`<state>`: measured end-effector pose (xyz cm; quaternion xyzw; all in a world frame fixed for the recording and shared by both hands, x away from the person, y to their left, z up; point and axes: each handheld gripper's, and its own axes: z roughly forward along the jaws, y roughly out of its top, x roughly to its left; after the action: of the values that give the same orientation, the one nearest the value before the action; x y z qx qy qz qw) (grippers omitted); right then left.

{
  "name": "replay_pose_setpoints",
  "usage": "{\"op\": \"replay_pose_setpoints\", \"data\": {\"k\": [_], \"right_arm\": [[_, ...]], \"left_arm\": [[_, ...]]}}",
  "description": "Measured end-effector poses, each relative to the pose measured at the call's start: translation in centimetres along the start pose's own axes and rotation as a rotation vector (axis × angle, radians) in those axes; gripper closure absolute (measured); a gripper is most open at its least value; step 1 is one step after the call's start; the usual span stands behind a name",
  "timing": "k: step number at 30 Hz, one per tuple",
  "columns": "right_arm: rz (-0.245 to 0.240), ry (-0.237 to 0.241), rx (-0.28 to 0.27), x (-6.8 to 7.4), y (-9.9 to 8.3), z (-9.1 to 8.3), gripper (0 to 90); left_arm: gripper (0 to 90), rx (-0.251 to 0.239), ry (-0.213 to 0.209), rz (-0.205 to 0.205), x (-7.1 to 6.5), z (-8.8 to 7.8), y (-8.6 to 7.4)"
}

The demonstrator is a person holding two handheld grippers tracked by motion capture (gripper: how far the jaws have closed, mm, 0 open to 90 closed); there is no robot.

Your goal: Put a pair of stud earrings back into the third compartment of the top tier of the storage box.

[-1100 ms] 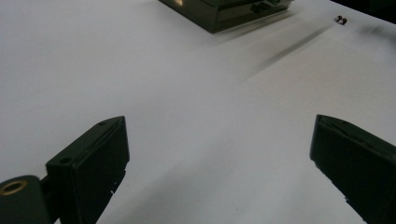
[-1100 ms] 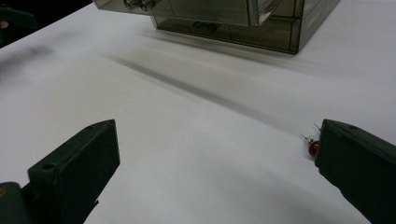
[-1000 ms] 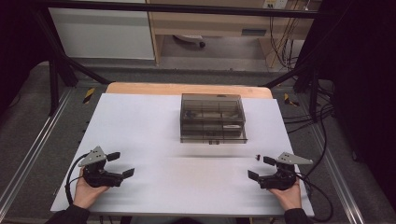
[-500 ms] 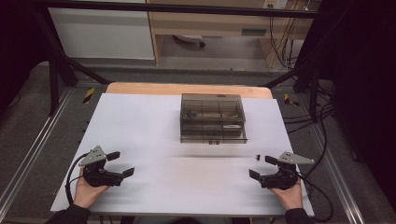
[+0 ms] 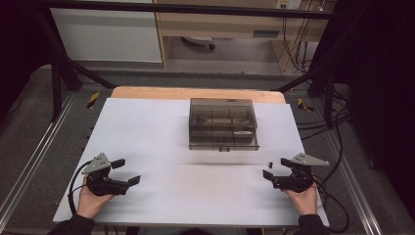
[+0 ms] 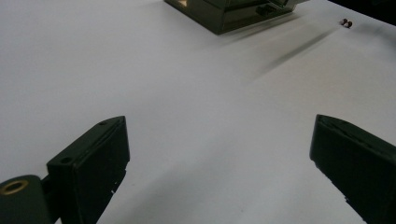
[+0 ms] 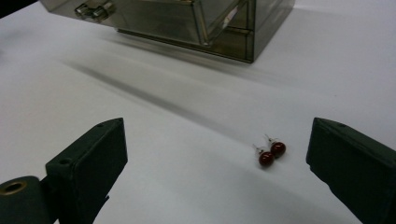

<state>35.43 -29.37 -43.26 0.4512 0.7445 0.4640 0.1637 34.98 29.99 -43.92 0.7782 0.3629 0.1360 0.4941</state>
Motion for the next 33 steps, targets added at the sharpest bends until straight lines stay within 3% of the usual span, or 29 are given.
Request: {"op": "replay_pose_setpoints", "data": {"k": [4, 6, 17, 23, 33], "right_arm": [[0.021, -0.040, 0.038, -0.4, 0.2, 0.6, 13.7], [0.009, -0.057, 0.051, -0.6, 0.2, 0.9, 16.5], [0.020, -0.106, 0.110, -1.4, 0.1, 2.3, 35.0], [0.014, -0.131, 0.118, -1.6, 0.0, 2.6, 43.3], [0.046, -0.188, 0.145, -1.6, -0.1, 2.9, 58.0]], "left_arm": [[5.0, 0.002, 0.004, 0.000, 0.1, 0.0, 0.0], [5.0, 0.001, 0.003, -0.001, 0.1, 0.0, 0.0], [5.2, 0.002, 0.005, 0.003, 0.0, 0.0, 0.0], [5.2, 0.003, 0.006, 0.003, 0.0, 0.0, 0.0], [5.5, 0.003, 0.008, 0.003, 0.0, 0.0, 0.0]]}}
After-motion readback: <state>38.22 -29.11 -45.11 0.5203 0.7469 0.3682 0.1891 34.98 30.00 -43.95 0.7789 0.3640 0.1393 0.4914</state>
